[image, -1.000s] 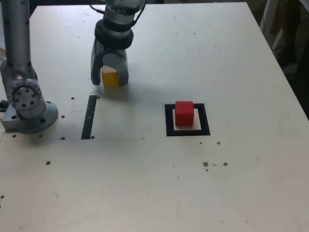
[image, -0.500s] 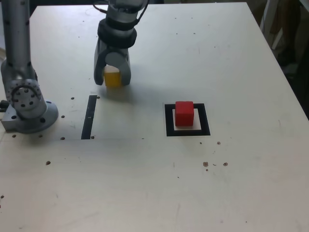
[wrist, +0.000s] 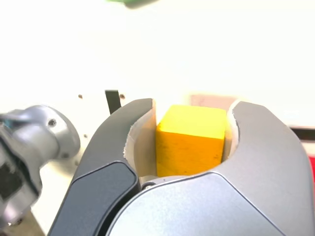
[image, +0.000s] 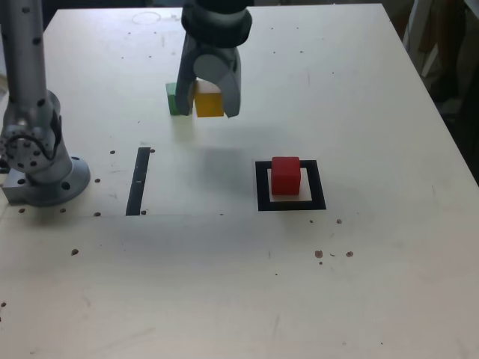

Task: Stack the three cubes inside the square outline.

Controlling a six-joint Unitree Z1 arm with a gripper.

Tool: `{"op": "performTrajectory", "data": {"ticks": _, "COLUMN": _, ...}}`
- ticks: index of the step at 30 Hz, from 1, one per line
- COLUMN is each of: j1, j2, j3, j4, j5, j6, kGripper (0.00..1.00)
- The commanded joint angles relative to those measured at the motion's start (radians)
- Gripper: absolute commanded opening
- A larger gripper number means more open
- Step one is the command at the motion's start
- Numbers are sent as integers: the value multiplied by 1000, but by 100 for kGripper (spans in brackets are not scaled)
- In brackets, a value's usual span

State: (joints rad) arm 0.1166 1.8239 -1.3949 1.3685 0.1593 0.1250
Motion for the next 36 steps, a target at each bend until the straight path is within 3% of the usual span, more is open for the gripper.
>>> {"op": "performTrajectory", "data": {"ticks": 1, "j1": -41, "j2": 23, "j3": -67, "j4": 42, "j5": -9, "j6": -29, "kGripper": 30}}
{"op": "performTrajectory", "data": {"ticks": 6, "j1": -115, "j2": 71, "j3": -189, "j4": 128, "j5": -26, "j6": -94, "kGripper": 30}}
{"op": "performTrajectory", "data": {"ticks": 11, "j1": -160, "j2": 120, "j3": -270, "j4": 163, "j5": -43, "j6": -143, "kGripper": 30}}
{"op": "performTrajectory", "data": {"ticks": 36, "j1": -208, "j2": 297, "j3": -390, "j4": 136, "j5": -100, "j6": -191, "kGripper": 30}}
